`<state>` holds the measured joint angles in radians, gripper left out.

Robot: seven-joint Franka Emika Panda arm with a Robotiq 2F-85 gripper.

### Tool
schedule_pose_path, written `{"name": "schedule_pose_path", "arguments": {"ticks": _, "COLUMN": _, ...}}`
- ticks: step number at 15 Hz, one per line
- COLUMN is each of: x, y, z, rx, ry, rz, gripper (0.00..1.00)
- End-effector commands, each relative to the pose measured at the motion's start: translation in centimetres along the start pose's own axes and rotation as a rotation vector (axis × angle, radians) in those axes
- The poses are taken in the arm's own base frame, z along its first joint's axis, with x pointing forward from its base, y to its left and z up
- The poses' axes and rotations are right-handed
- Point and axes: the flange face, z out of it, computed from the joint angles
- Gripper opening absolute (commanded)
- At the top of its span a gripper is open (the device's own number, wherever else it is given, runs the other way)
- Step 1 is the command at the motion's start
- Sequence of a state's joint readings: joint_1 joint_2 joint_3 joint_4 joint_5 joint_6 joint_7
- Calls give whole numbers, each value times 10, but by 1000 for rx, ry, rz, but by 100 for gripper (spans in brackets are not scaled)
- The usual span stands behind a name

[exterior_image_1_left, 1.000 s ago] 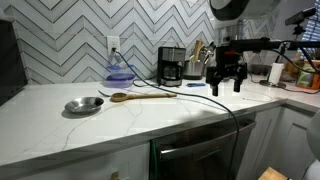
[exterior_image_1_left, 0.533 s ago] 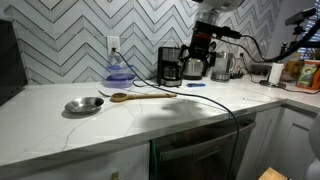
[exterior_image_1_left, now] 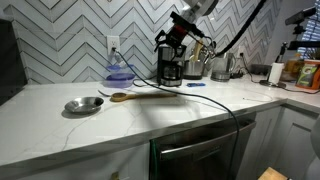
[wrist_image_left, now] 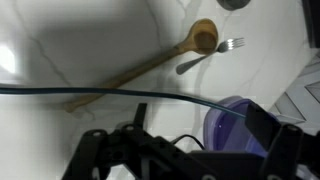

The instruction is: Move the top bowl to the right side of the counter

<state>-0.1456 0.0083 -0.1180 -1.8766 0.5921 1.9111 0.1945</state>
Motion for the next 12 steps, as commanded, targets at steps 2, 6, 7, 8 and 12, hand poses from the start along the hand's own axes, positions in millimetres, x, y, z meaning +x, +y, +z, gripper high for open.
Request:
{"name": "schedule_pose_path", "arguments": {"ticks": 2, "x": 62, "y": -37, "z": 15, "rx": 219, "ry": 45, "rz": 131, "gripper": 100}}
{"name": "schedule_pose_path", "arguments": {"ticks": 6, "x": 58, "y": -34, "z": 16, "rx": 194, "ry": 40, "rz": 104, "gripper": 100}}
{"name": "schedule_pose_path", "arguments": {"ticks": 7, "x": 60, "y": -35, "z": 17, "rx": 196, "ry": 40, "rz": 106, "gripper": 100}}
{"name": "schedule_pose_path", "arguments": {"ticks": 8, "x": 60, "y": -35, "z": 17, "rx": 197, "ry": 40, "rz": 107, "gripper": 100}}
{"name": "schedule_pose_path", "arguments": {"ticks": 12, "x": 67, "y": -38, "z": 23, "rx": 211, "ry": 36, "rz": 130, "gripper": 100}}
